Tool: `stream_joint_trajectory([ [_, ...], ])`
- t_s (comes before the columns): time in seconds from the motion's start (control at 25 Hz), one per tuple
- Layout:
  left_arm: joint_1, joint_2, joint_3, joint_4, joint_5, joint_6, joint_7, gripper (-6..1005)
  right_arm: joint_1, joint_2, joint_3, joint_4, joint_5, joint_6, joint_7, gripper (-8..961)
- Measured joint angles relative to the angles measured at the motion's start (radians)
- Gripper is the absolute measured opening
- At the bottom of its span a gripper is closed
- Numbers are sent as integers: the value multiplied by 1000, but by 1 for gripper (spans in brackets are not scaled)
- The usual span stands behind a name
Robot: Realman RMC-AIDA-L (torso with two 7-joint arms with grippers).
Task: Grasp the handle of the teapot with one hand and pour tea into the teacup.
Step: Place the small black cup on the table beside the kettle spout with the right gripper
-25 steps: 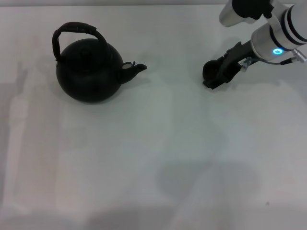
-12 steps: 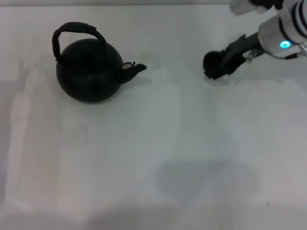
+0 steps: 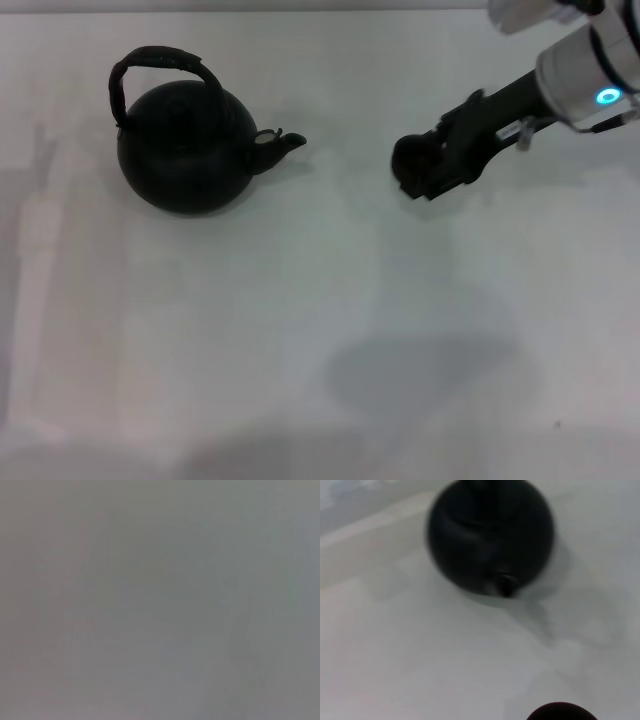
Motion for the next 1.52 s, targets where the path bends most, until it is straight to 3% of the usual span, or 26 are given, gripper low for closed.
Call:
stream_joint_trajectory([
  [0.2,-1,0,0,1,-1,-4,0,874,-35,62,-10,-94,-85,-36,-34,724],
  [0.28,-4,0,0,2,-1,-11,0,875,-35,73,-34,-107,-103,-40,-35,724],
  [0.88,-23,0,0,5,-1,-38,1,876,-28,86,-257,-103,-101,87,-22,728],
  [1.52,-22,0,0,21,0,-39,0,874,-22,88,-289,-108,-98,94,-20,731],
])
